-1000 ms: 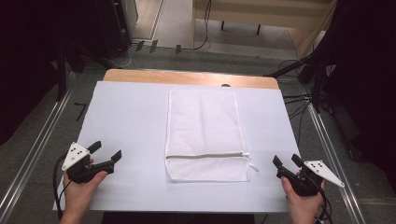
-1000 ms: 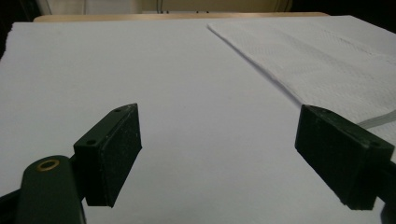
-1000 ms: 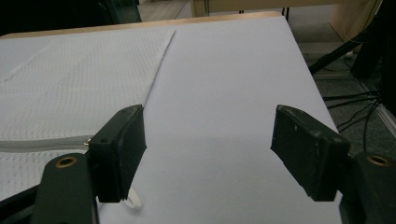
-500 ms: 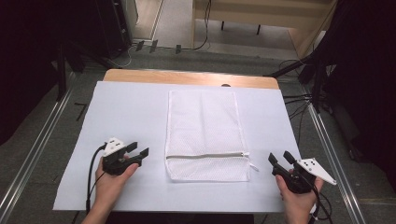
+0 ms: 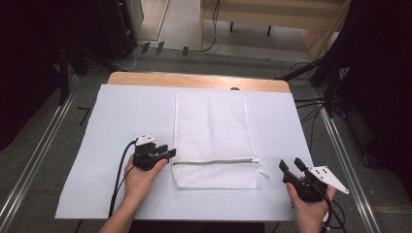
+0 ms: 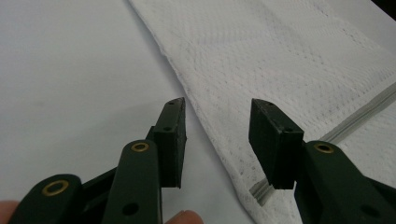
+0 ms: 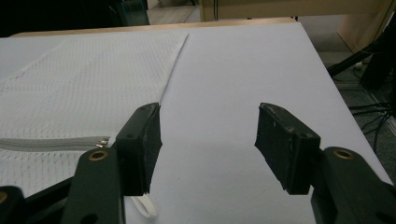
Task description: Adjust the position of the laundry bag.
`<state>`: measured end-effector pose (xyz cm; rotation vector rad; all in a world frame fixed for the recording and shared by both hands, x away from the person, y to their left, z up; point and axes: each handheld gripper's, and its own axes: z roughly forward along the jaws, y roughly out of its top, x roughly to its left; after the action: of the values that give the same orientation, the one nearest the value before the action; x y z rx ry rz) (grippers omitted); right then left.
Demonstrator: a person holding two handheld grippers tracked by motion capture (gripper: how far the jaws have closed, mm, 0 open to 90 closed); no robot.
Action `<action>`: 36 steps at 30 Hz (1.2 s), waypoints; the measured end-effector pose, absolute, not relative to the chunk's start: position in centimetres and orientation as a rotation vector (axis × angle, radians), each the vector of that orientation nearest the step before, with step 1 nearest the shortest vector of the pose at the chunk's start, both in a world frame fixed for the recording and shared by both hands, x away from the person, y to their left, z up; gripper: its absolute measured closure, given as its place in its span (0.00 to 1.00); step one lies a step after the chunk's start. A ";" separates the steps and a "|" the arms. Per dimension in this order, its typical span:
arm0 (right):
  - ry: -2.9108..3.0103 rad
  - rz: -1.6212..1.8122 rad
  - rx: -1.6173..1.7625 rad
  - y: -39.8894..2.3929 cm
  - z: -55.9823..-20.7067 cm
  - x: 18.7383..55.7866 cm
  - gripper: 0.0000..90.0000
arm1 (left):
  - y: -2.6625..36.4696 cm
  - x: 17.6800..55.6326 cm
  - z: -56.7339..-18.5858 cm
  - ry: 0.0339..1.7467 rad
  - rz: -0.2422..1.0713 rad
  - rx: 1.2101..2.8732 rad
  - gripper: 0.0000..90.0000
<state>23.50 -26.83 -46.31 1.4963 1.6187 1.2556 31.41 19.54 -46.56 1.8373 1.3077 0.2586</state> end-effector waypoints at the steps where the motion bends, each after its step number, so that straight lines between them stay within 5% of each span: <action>1: 1.616 1.254 1.498 -26.8 -46.3 23.5 0.46 | 19.4 31.5 -46.6 1.308 0.262 1.842 0.64; 11: 1.639 1.232 1.491 -26.2 -46.4 23.7 0.46 | 17.4 31.3 -47.0 1.355 0.407 1.944 0.84; 14: 1.641 1.229 1.493 -26.1 -46.5 23.8 0.46 | 17.2 31.2 -47.0 1.314 0.403 1.971 1.00; 36: 1.662 1.246 1.473 -25.4 -46.3 23.6 0.47 | 23.2 28.6 -46.6 1.336 0.371 1.915 1.00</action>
<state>23.62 -25.37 -46.33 1.4730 1.6621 1.2456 28.61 23.15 -46.57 1.9146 1.3364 0.3705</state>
